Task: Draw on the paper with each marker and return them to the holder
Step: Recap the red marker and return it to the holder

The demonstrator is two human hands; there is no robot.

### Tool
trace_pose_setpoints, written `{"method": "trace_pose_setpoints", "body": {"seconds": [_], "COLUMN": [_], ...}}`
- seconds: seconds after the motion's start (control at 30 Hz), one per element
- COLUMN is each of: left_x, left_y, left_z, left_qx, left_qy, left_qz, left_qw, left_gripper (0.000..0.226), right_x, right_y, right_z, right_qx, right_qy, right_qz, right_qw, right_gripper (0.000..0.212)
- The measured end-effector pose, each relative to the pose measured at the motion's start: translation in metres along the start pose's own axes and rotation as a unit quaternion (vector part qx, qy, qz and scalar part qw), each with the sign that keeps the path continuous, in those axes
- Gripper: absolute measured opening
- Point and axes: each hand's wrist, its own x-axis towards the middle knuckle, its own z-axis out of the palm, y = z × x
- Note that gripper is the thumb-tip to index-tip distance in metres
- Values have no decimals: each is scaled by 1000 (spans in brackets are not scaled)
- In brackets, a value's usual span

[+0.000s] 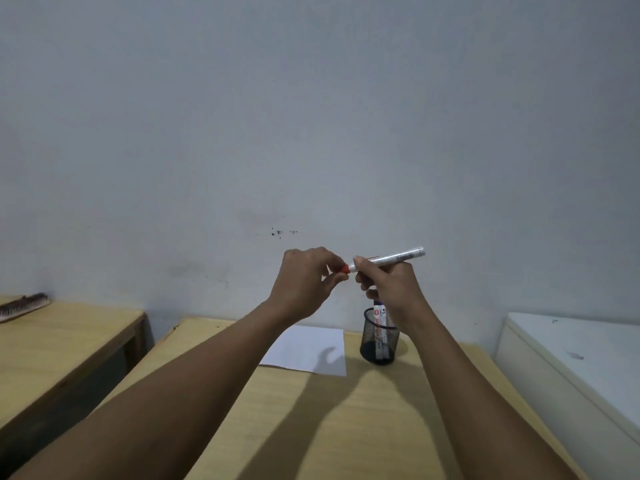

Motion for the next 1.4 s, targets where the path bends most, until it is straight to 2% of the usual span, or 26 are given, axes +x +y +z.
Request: {"method": "trace_pose_setpoints", "body": {"seconds": [0.17, 0.23, 0.3, 0.33, 0.4, 0.43, 0.47, 0.5, 0.53, 0.6, 0.63, 0.67, 0.73, 0.8, 0.97, 1.07, 1.17, 1.23, 1.3, 1.4], "left_x": [-1, -3, 0, 2, 8, 11, 13, 16, 20, 27, 31, 34, 39, 43, 50, 41, 23, 13, 8, 5], "left_y": [20, 23, 26, 28, 31, 32, 34, 36, 37, 41, 43, 43, 41, 39, 35, 18, -1, -10, -17, -25], "left_z": [6, 5, 5, 5, 6, 8, 11, 13, 16, 23, 26, 30, 41, 52, 81, 101, 123, 136, 146, 156], "left_qx": [98, 122, 89, 55, -15, -44, -68, -88, -102, -113, -116, -123, -145, -160, -178, -97, 31, 73, 95, 98], "left_qy": [22, -5, -48, -57, -60, -65, -71, -76, -79, -83, -86, -90, -98, -107, -93, -137, -232, -290, -326, -333], "left_qz": [63, 77, 55, 32, -15, -32, -47, -59, -68, -78, -82, -89, -104, -117, -138, -132, -107, -92, -82, -81], "left_qw": [993, 990, 993, 996, 998, 996, 994, 992, 989, 987, 986, 984, 979, 974, 970, 977, 966, 950, 937, 934], "left_gripper": [7, 11, 16, 16, 16, 17, 19, 20, 20, 21, 22, 23, 24, 24, 36, 40, 43, 49, 56, 53], "right_x": [-11, -15, -20, -21, -20, -19, -18, -18, -18, -17, -16, -15, -12, -4, 23, 36, 51, 59, 65, 70], "right_y": [1, 2, 1, 2, 5, 8, 13, 16, 18, 20, 20, 22, 23, 31, 53, 63, 82, 95, 108, 119], "right_z": [-7, -10, -13, -14, -17, -19, -21, -23, -26, -35, -39, -44, -50, -51, -60, -68, -74, -74, -73, -72], "right_qx": [31, 27, 47, 61, 37, -21, -87, -141, -183, -234, -251, -267, -298, -323, -281, -265, -292, -313, -346, -409], "right_qy": [41, 48, 94, 128, 205, 239, 261, 273, 269, 212, 174, 139, 90, 75, 102, 122, 106, 88, 73, 49], "right_qz": [20, 54, 106, 124, 136, 134, 118, 92, 59, 13, -2, -15, -32, -38, -40, -51, -59, -47, -25, 17], "right_qw": [998, 997, 989, 982, 969, 962, 954, 947, 944, 949, 952, 954, 950, 943, 954, 955, 949, 944, 935, 911], "right_gripper": [30, 30, 30, 39, 82, 103, 113, 108, 89, 34, 15, 6, 4, 4, 15, 45, 65, 67, 60, 54]}}
